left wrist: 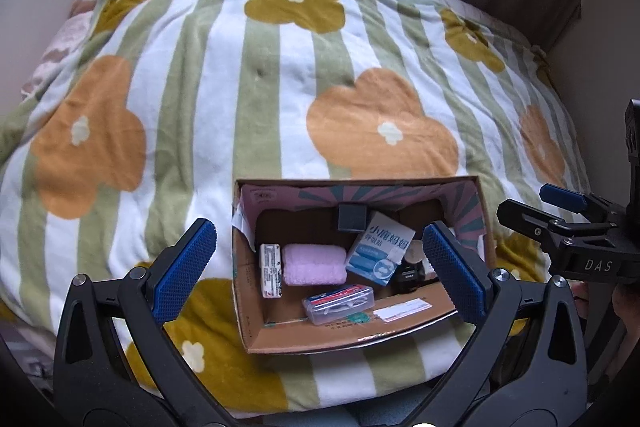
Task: Organize objects
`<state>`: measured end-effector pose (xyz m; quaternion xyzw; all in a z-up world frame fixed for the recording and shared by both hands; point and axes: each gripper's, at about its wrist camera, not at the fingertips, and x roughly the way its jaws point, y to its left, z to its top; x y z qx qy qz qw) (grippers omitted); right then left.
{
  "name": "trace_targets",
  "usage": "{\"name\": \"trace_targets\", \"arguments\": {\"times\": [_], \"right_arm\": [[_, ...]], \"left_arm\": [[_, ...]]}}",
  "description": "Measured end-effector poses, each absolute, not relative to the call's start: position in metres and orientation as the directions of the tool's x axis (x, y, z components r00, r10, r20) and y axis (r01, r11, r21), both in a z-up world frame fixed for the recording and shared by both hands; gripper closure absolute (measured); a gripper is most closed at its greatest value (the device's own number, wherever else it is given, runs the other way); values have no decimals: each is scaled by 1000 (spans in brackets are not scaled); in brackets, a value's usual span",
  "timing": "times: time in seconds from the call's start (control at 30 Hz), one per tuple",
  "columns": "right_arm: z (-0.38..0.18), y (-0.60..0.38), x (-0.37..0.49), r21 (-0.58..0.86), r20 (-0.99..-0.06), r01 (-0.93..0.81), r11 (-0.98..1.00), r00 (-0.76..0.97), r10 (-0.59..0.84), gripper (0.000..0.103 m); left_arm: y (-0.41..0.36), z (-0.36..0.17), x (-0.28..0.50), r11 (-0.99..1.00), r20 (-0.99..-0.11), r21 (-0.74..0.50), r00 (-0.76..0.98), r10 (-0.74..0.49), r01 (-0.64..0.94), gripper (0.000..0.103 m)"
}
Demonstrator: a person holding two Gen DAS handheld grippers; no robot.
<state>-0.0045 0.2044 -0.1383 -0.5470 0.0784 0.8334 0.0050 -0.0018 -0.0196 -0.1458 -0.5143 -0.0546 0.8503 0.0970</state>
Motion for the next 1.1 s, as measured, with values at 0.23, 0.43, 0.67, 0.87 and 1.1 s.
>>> {"name": "trace_targets", "arguments": {"times": [0.23,0.43,0.67,0.87,1.1], "right_arm": [[-78,204,8,101,-878,-112,-989,-477,-36,1],[-63,205,22,79,-873,-137,-987,-488,-3,1],[-59,214,28,83,-856,-184,-979,-516,25,1],[-57,215,22,74,-854,-202,-977,-519,43,1],[-57,211,18,68,-853,-196,-978,-520,45,1]], "left_arm": [[-20,-83,6,-980,-834,-144,-517,193,-135,0],[-25,-61,20,-985,-809,-131,-562,172,-113,0],[-19,-60,26,-985,-798,-102,-580,163,-137,0],[-21,-58,19,-983,-791,-113,-586,176,-143,0],[-24,-57,13,-982,-790,-123,-585,185,-144,0]]}}
